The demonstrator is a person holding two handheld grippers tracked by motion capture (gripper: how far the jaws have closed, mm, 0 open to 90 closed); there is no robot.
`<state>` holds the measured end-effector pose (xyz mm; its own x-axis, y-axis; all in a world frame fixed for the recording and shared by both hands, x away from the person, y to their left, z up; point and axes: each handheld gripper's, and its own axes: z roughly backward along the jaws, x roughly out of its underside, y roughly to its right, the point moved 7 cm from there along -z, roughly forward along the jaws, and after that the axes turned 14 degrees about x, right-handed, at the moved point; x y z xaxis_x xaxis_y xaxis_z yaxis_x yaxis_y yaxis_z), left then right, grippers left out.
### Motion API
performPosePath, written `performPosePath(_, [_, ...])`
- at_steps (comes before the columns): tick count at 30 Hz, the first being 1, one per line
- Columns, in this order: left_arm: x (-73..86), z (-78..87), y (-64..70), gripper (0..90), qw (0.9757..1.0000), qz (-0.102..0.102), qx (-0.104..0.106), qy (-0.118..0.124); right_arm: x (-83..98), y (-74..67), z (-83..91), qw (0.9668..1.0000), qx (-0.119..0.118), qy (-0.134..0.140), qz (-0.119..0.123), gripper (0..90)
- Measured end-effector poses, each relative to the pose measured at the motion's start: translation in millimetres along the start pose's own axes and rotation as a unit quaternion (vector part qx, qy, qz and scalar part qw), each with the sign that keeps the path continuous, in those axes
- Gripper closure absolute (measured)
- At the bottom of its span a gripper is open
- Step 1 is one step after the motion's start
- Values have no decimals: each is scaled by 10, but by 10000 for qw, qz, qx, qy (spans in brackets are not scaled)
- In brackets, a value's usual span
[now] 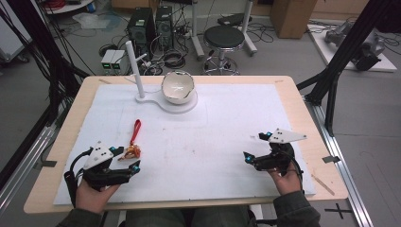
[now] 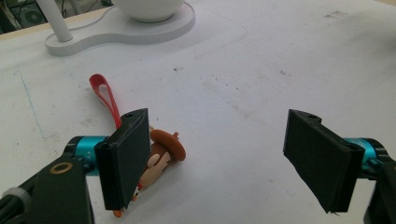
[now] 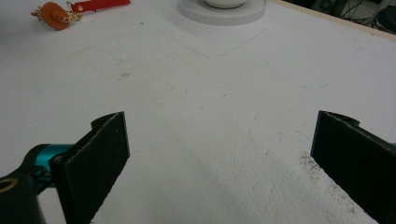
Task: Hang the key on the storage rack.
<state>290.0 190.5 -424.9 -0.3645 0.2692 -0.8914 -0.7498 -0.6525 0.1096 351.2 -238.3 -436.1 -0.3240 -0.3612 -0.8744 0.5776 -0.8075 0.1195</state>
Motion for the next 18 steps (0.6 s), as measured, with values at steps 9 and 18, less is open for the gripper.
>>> performPosePath(9, [-20, 37, 4, 238, 9999, 18, 1, 116, -14, -9, 7, 10000, 4, 28, -7, 33])
performPosePath(18, [-69, 33, 20, 238, 9997, 50, 80, 232, -12, 3, 25, 10000, 14, 57, -57, 34])
